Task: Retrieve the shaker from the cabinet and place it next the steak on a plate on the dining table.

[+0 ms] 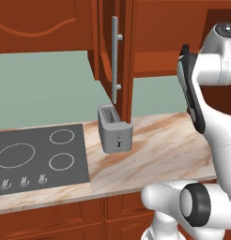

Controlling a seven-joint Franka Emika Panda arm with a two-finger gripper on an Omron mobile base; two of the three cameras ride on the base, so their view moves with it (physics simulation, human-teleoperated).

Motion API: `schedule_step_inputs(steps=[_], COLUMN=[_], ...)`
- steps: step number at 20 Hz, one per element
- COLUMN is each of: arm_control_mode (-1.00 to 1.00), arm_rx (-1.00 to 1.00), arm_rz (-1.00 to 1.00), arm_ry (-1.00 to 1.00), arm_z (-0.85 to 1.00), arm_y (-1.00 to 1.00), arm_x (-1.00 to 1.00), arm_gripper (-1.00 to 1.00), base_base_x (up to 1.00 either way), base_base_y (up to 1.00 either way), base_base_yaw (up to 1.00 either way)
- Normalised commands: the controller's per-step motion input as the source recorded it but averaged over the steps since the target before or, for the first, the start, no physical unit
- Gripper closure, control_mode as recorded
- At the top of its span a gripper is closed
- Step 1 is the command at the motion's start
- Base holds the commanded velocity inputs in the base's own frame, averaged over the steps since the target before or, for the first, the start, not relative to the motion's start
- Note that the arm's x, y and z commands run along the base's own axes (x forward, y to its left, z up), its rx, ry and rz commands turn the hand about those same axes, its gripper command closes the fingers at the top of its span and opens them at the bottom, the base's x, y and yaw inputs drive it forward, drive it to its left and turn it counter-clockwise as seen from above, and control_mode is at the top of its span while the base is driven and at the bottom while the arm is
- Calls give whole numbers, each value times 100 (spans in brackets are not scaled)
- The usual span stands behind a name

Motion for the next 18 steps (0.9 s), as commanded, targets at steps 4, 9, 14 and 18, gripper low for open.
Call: schedule_step_inputs(steps=[4, 9, 14, 18], arm_control_mode=[-100, -100, -100, -100], arm_rx=[-1, -6, -9, -11], arm_rz=[0, 0, 0, -1], arm_ry=[-17, -3, 0, 0], arm_z=[0, 16, 27, 25], arm_y=[0, -6, -8, -11], arm_x=[0, 5, 17, 19], arm_gripper=[-100, -100, -100, -100], base_base_x=[0, 0, 0, 0], base_base_y=[0, 0, 0, 0], base_base_yaw=[0, 0, 0, 0])
